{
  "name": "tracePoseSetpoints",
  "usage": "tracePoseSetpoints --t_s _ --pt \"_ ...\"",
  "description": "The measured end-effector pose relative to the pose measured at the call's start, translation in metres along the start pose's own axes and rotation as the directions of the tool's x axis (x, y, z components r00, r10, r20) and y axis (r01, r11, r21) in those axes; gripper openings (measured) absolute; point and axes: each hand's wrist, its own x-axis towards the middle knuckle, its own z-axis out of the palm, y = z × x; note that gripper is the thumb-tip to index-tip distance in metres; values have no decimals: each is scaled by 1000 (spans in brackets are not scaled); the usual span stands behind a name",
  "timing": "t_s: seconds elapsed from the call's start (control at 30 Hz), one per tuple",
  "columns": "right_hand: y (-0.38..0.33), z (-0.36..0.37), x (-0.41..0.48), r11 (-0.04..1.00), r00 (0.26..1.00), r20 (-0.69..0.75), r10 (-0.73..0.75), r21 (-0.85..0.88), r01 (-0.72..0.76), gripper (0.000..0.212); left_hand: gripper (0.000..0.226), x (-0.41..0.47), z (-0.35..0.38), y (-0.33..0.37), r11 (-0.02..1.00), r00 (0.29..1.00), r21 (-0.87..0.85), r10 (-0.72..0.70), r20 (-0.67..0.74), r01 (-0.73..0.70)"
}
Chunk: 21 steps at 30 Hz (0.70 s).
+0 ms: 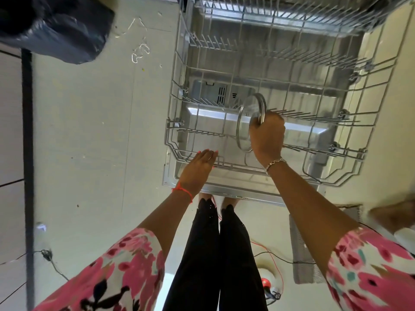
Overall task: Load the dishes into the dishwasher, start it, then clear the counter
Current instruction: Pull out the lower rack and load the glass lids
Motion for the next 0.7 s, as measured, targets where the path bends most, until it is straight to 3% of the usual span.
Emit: tracePoseSetpoints --t_s 0.33,0.47,0.57,0.7 --pt "5 21 -5 1000 985 170 -1 -20 5 28 66 3 8 -3 1000 1000 -4 -3 -16 3" --pt "7 8 -12 997 967 251 -38 -54 53 37 58 5 1 -5 1000 998 23 -8 64 7" --pt "2 -13 -19 987 930 356 -91 -90 131 45 54 -1 -16 -4 999 992 42 -18 127 13" --pt "-29 -66 -39 913 839 493 -230 -188 362 55 58 -33 -78 -2 999 998 1 -46 44 46"
